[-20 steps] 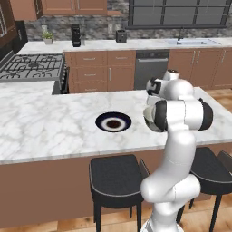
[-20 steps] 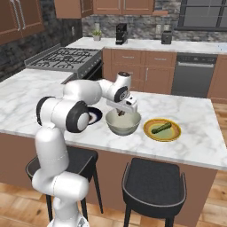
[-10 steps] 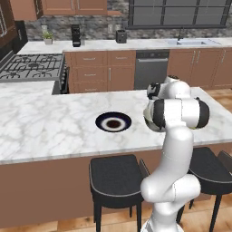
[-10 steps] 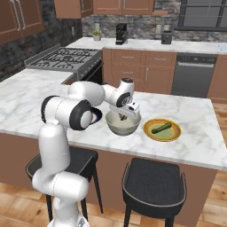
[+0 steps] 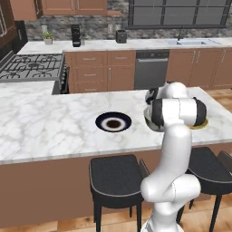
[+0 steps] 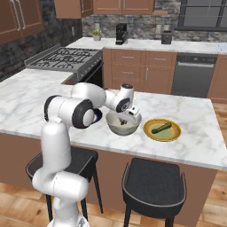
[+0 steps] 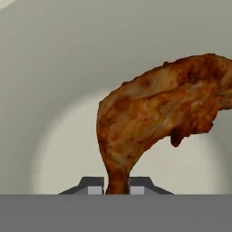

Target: Pick the chicken drumstick and squash from their plates and place them in the bowl. Then put the bowl in the fridge.

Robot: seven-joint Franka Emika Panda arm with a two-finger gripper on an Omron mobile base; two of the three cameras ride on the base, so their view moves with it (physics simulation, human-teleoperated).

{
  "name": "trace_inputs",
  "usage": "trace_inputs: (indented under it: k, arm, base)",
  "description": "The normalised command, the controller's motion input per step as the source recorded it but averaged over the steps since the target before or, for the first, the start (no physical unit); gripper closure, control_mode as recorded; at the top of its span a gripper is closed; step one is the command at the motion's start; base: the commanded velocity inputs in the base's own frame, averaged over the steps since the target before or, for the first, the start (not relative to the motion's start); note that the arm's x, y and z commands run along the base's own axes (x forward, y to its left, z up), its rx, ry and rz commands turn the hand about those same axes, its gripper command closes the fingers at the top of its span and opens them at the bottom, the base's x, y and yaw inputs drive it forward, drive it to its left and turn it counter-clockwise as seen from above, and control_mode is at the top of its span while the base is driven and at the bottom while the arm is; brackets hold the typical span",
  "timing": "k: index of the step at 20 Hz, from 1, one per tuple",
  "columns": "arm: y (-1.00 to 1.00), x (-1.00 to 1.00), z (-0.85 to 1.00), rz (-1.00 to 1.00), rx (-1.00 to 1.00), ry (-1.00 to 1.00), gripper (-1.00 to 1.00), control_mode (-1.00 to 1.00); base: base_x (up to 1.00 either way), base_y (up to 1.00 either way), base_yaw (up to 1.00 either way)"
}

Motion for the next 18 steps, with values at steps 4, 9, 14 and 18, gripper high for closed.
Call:
trace_inputs:
  k: [4,9,14,18]
  arm:
    - [0.00,0.17,-0.13,0.01,0.00,0.03,1.00,-1.00]
    - [0.00,0.05,-0.03,0.04,-0.01,0.06,-1.00,-1.00]
    - [-0.06,-0.09,0.03,0.05,0.00,0.00,-1.00,-1.00]
    - [-0.08,-0.19,0.09,0.03,0.00,0.00,-1.00,-1.00]
  base:
    - [0.00,0.00,0.00]
    - [0.00,0.00,0.00]
    - [0.00,0.00,0.00]
    - [0.00,0.00,0.00]
